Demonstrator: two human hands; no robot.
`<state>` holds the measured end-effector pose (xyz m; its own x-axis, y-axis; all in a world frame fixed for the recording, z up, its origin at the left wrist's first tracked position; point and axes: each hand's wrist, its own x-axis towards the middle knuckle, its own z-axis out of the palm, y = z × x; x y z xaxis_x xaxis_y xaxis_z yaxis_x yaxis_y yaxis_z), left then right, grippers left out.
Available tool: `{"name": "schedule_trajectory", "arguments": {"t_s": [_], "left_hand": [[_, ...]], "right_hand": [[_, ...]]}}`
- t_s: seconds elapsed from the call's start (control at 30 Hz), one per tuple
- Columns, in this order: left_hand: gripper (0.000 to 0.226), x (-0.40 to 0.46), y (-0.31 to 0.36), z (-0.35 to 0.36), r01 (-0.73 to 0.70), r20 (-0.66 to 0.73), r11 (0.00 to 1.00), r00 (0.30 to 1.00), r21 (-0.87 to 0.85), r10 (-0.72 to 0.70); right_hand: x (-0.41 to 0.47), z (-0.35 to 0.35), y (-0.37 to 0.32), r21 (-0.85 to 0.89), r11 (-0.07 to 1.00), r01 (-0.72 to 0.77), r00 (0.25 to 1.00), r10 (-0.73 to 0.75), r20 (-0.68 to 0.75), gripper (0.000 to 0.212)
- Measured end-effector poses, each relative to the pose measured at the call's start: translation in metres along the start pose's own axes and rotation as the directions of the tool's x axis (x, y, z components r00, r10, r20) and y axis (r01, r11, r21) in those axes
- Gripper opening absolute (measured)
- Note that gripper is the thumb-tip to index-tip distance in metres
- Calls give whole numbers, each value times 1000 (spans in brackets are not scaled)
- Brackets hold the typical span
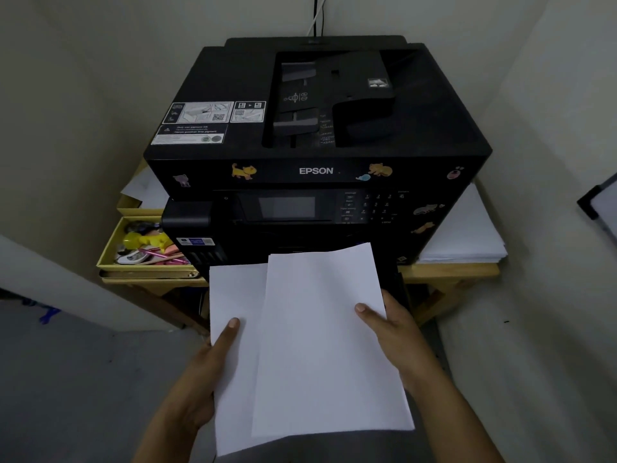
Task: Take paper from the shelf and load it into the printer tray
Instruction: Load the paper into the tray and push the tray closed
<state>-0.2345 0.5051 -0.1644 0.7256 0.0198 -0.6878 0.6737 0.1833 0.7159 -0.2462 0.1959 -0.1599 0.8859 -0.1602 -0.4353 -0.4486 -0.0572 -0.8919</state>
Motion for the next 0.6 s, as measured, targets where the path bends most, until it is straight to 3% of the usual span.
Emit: {"name": "schedule_trajectory", "arguments": {"t_s": [0.13, 0.23, 0.3, 0.47, 0.6], "left_hand": [[77, -7, 11, -12, 12, -18, 997, 1000, 76, -11], [55, -12, 19, -17, 7, -36, 996, 999, 84, -4], [55, -14, 22, -21, 0, -47, 995, 999, 96, 4], [87, -18, 26, -30, 10, -53, 993, 999, 114, -4], [62, -16, 27, -37, 8, -68, 993, 998, 118, 0]], "right_hand": [[10, -8, -7, 18, 996, -86, 996, 86, 13, 39], [17, -10, -12, 8, 989, -148, 988, 147, 38, 40], [23, -10, -13, 8, 983, -184, 981, 183, 62, 40], [36, -4, -15, 25, 975, -219, 973, 216, 82, 37], [45, -1, -13, 66, 965, -252, 966, 247, 81, 38]]}}
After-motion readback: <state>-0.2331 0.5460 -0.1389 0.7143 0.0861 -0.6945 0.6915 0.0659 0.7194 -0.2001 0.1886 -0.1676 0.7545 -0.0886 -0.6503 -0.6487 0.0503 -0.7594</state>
